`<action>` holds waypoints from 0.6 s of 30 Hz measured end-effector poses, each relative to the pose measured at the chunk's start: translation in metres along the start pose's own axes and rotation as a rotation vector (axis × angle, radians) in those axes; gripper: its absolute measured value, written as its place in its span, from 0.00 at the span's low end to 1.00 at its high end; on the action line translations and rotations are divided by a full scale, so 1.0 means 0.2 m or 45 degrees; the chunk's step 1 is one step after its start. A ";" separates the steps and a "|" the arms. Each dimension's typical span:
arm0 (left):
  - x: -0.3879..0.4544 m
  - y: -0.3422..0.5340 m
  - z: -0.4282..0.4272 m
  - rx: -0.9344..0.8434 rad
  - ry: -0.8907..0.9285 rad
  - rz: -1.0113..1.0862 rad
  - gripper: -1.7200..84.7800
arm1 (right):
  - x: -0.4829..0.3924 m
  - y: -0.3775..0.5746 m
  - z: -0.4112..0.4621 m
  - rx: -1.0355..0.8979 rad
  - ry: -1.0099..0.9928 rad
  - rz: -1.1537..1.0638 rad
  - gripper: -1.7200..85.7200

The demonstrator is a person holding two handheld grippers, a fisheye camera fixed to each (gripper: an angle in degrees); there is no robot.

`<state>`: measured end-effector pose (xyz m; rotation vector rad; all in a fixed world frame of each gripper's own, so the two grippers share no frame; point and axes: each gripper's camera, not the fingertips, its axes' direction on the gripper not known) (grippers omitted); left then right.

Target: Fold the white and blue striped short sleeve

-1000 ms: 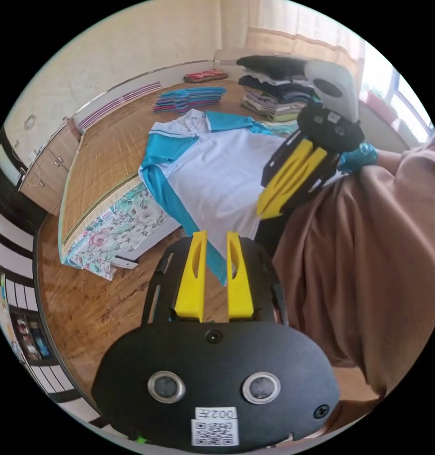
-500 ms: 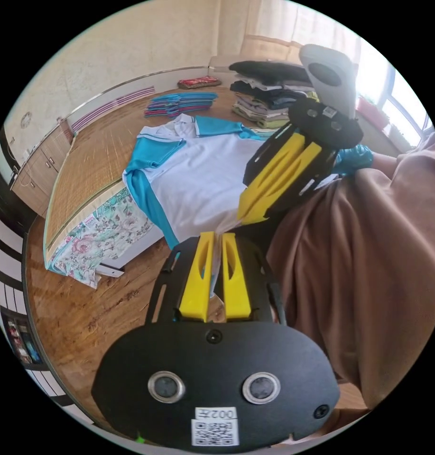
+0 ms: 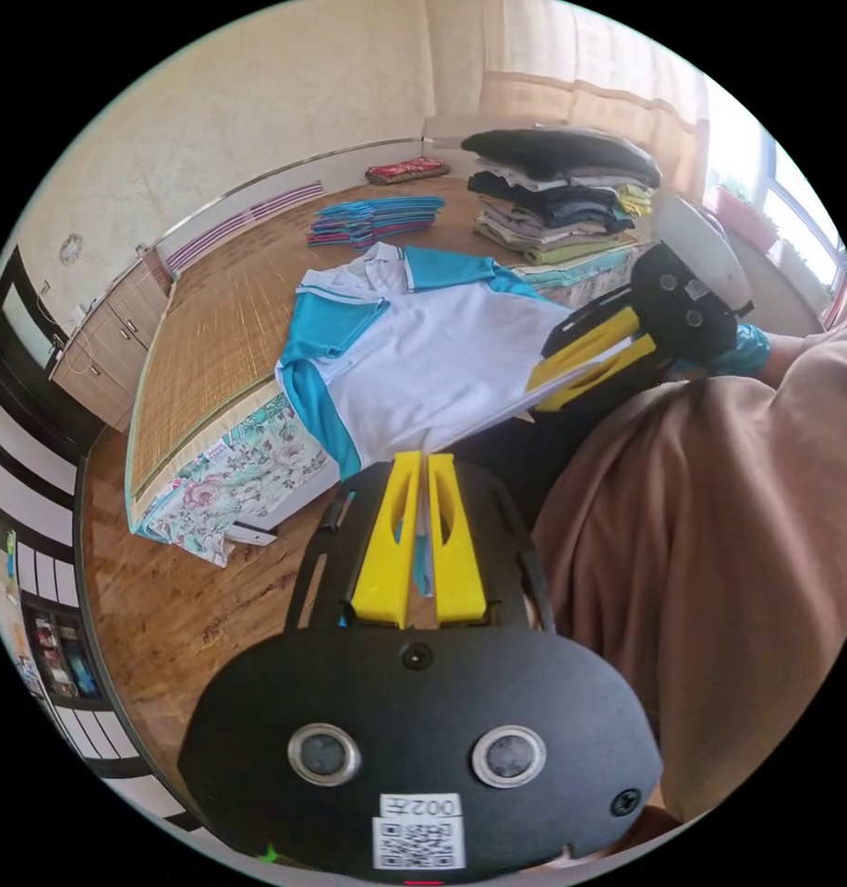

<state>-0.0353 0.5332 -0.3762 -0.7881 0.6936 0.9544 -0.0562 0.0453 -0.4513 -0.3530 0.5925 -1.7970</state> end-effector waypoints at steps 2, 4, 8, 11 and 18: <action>0.01 -0.01 0.00 -0.008 -0.012 0.000 0.01 | 0.03 0.10 0.00 -0.071 0.050 0.068 0.09; 0.03 -0.01 -0.01 -0.017 -0.037 0.010 0.01 | 0.05 0.21 -0.01 -0.126 0.077 0.147 0.09; 0.05 -0.01 -0.01 -0.017 -0.076 0.025 0.01 | 0.05 0.47 -0.07 -0.202 0.191 0.318 0.08; 0.06 0.00 0.00 -0.025 -0.069 0.024 0.01 | 0.03 0.62 -0.14 -0.177 0.236 0.433 0.07; 0.03 0.10 0.08 -0.086 -0.042 -0.079 0.04 | 0.01 0.86 -0.18 -0.267 0.366 0.497 0.07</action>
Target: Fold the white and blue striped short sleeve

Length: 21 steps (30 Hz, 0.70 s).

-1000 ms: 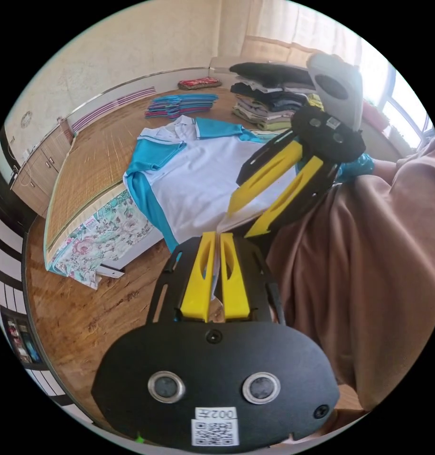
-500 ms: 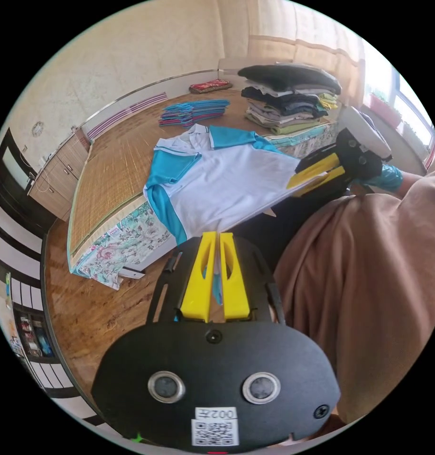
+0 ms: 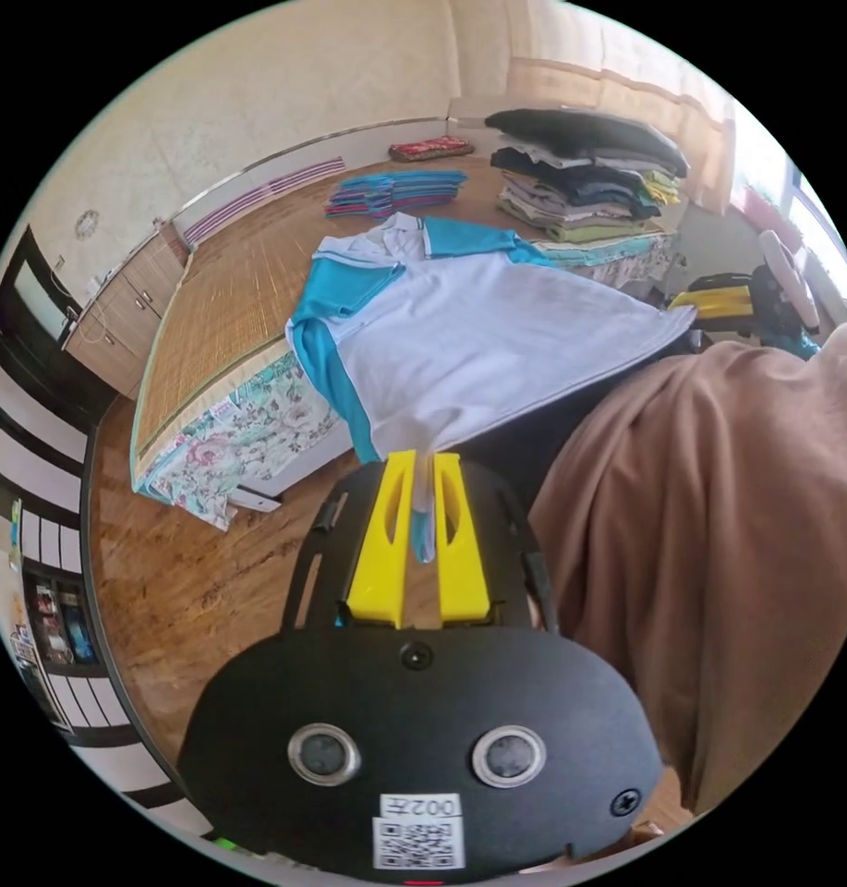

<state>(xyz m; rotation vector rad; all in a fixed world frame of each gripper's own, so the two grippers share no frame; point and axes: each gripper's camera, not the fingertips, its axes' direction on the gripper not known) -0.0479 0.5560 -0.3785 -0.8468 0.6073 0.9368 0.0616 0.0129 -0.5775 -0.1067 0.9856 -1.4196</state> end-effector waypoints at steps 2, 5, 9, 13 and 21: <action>0.00 0.03 0.04 -0.030 0.000 -0.021 0.05 | 0.03 0.05 0.02 -0.013 -0.012 0.028 0.07; -0.01 0.09 0.08 -0.094 -0.058 -0.085 0.05 | 0.08 0.11 0.05 -0.036 -0.037 0.111 0.08; -0.04 0.16 0.12 -0.069 -0.052 -0.185 0.05 | 0.14 0.19 0.07 -0.039 -0.038 0.192 0.08; -0.07 0.17 0.19 -0.082 -0.086 -0.240 0.05 | 0.20 0.27 0.07 -0.024 -0.064 0.267 0.08; -0.13 0.18 0.28 -0.097 -0.088 -0.374 0.07 | 0.36 0.45 0.05 0.095 -0.220 0.359 0.08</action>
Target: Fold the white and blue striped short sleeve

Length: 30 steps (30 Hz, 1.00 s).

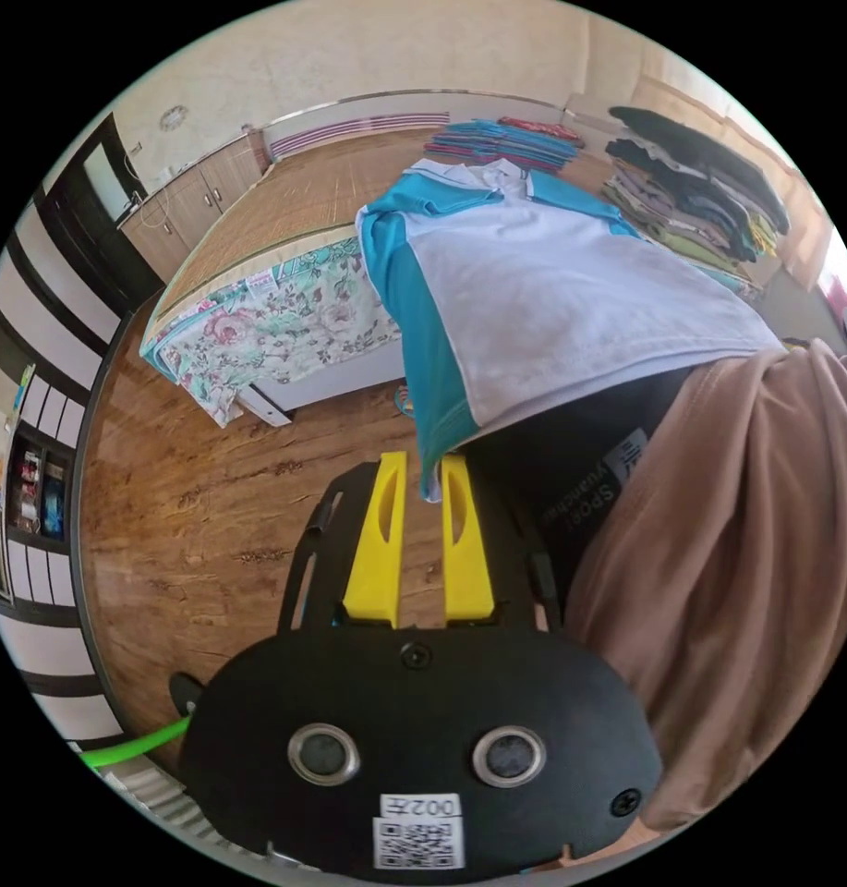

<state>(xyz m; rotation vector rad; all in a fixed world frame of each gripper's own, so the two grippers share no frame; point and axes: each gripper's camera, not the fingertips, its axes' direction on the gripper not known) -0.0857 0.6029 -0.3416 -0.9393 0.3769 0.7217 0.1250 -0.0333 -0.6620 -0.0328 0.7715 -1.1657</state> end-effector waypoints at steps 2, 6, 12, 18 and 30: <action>-0.01 0.00 0.02 0.006 0.011 -0.027 0.05 | 0.05 0.03 -0.01 0.015 -0.035 0.028 0.07; -0.04 -0.02 0.00 0.059 0.041 -0.055 0.02 | 0.12 0.07 -0.07 0.050 -0.066 0.035 0.04; -0.10 -0.06 -0.12 0.121 0.021 -0.064 0.01 | 0.22 0.06 -0.23 0.132 -0.006 -0.002 0.01; -0.14 -0.18 -0.36 0.236 -0.026 -0.009 0.01 | 0.33 -0.04 -0.47 0.255 0.142 -0.060 0.01; -0.07 -0.46 -0.78 0.413 -0.017 0.262 0.01 | 0.59 -0.19 -0.96 0.458 0.361 -0.099 0.01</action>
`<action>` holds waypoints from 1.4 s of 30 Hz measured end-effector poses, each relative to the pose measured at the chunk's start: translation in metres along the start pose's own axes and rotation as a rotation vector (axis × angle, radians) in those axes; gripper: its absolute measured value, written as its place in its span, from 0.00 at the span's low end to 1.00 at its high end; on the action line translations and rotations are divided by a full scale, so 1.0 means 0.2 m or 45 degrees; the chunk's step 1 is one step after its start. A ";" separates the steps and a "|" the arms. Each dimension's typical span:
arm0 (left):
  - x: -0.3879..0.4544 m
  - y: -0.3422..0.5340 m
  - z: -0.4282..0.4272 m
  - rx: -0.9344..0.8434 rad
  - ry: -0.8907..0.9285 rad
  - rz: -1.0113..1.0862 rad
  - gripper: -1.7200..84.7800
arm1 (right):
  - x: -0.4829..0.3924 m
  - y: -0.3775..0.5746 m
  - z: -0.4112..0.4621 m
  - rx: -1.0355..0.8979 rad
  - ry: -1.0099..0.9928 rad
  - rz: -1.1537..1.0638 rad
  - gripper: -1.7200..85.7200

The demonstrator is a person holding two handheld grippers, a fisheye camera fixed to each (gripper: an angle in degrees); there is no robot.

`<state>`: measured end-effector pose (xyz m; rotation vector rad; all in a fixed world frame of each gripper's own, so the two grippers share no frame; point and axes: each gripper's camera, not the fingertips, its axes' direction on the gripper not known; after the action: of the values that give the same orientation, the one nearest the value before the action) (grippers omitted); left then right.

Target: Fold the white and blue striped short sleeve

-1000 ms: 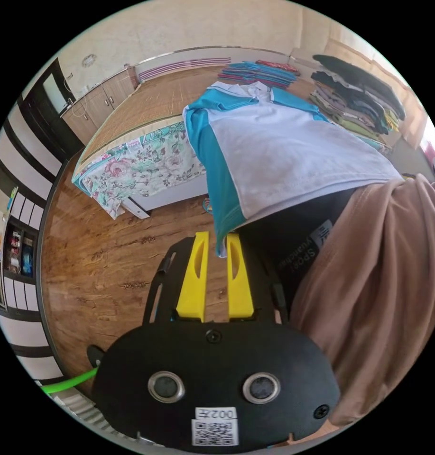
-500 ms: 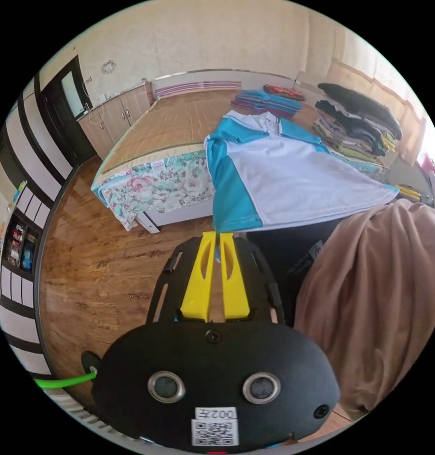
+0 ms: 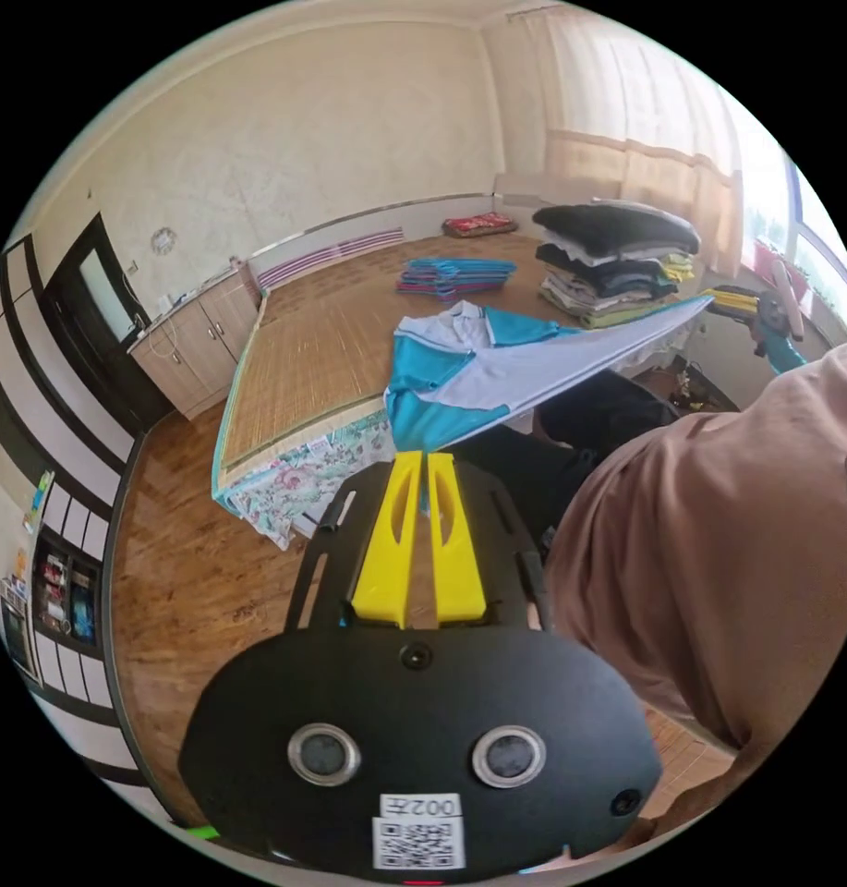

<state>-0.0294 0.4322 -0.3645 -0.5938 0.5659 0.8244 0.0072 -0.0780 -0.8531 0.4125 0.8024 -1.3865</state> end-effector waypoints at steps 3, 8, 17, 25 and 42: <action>0.02 -0.09 -0.04 0.025 -0.034 0.051 0.01 | 0.08 -0.06 -0.06 0.045 0.031 0.011 0.01; -0.01 -0.29 -0.02 0.069 -0.069 0.125 0.01 | 0.21 -0.16 -0.03 0.113 0.046 0.071 0.01; -0.25 -1.01 0.36 0.095 -0.236 0.179 0.01 | 0.56 -0.71 0.41 0.254 0.137 0.167 0.01; -0.57 -1.76 1.04 -0.003 -0.319 0.116 0.01 | 0.86 -1.31 1.08 0.181 0.191 0.206 0.01; -0.99 -2.58 2.69 -0.376 -0.310 0.137 0.01 | 1.31 -2.02 2.81 -0.358 -0.114 0.342 0.01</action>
<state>0.3977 0.4182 0.2778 -0.7239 0.2556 1.0754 -0.2430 -0.7196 -0.5812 0.2269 0.8220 -1.0187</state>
